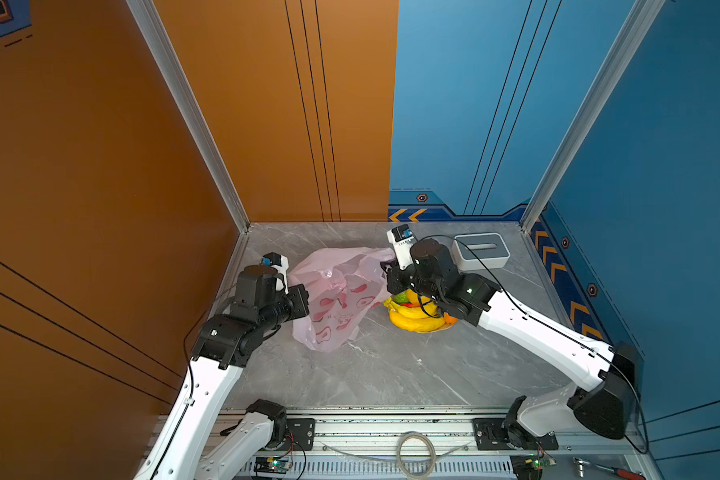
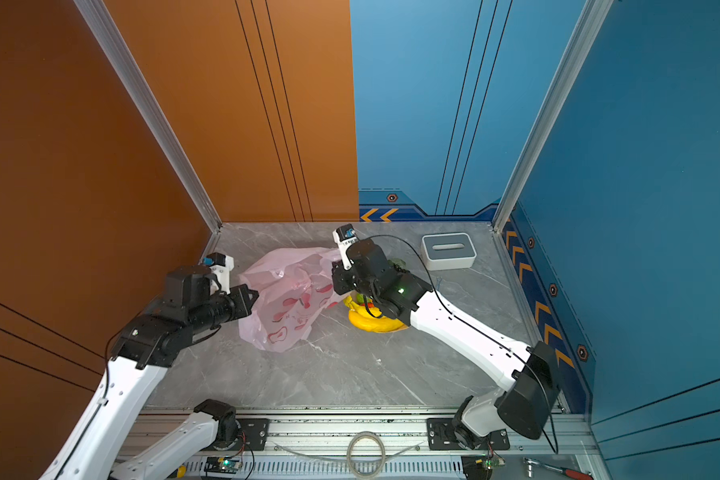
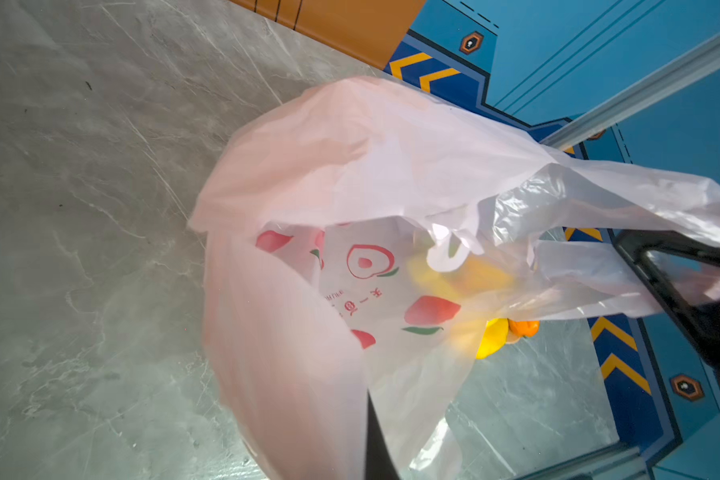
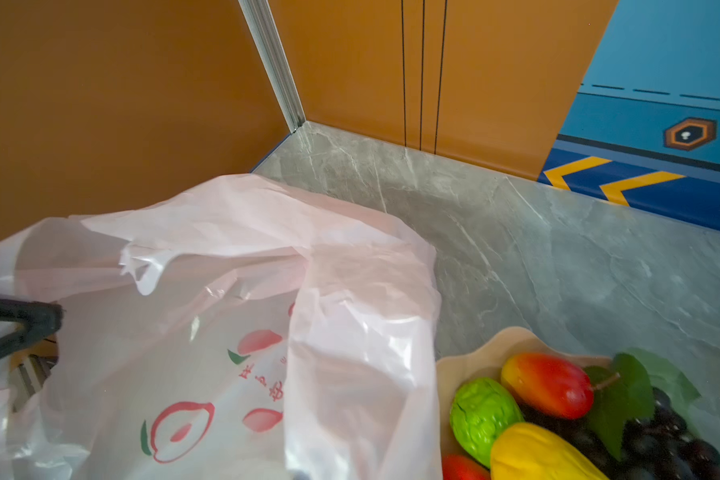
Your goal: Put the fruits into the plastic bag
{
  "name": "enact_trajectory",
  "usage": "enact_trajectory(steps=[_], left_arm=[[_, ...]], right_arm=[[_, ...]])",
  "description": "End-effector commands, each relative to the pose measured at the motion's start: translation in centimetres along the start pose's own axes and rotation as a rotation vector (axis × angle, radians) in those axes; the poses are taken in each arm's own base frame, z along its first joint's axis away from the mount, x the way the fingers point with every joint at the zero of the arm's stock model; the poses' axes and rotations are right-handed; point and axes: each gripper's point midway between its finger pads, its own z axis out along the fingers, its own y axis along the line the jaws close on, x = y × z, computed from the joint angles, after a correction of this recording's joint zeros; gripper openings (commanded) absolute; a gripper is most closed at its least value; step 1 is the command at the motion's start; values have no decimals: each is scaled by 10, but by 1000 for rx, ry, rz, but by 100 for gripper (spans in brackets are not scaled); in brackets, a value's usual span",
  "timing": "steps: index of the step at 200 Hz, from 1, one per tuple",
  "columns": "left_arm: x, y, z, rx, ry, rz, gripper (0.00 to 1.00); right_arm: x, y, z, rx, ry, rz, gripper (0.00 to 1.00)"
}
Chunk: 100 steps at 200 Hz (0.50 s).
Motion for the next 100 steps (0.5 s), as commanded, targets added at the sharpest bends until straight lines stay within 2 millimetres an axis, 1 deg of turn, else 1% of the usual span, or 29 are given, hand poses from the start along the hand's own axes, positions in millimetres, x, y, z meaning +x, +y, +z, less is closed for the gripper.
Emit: enact_trajectory(steps=[1,12,14,17,23,31,45,56,59,64,71,77,81,83,85,93,100], left_arm=[[-68,-31,-15,77,-137,27,0],[-100,-47,-31,97,-207,58,0],[-106,-52,-36,106,-224,63,0],[-113,-57,-41,115,-242,70,0],[-129,-69,-56,139,-291,87,0],[-145,-83,-75,166,-349,113,0],[-164,-112,-115,218,-456,195,0],[-168,-137,-148,263,-538,284,0],[-169,-143,-157,272,-565,306,0],[-165,-156,-173,309,-598,351,0],[-159,-169,-191,352,-645,406,0],[-152,-177,-201,388,-674,442,0],[-147,-180,-205,401,-685,458,0],[-145,-180,-205,404,-686,465,0],[-143,-178,-206,397,-692,469,0],[-132,-171,-198,364,-677,484,0],[-118,-154,-173,284,-628,494,0]], right_arm=[[-58,23,12,-58,-115,-42,0],[-93,37,5,-82,-192,-68,0],[-105,41,-1,-90,-221,-74,0],[-116,46,-6,-96,-252,-84,0],[-135,56,-17,-105,-308,-111,0],[-157,69,-35,-115,-384,-151,0],[-191,92,-75,-136,-527,-211,0],[-208,108,-110,-164,-629,-254,0],[-211,113,-120,-173,-655,-264,0],[-214,121,-136,-182,-700,-288,0],[-215,130,-157,-194,-759,-317,0],[-213,135,-171,-198,-800,-333,0],[-213,137,-181,-203,-831,-331,0],[-207,137,-176,-201,-823,-336,0],[-204,137,-178,-202,-826,-334,0],[-195,130,-178,-190,-821,-309,0],[-175,116,-155,-159,-752,-279,0]])
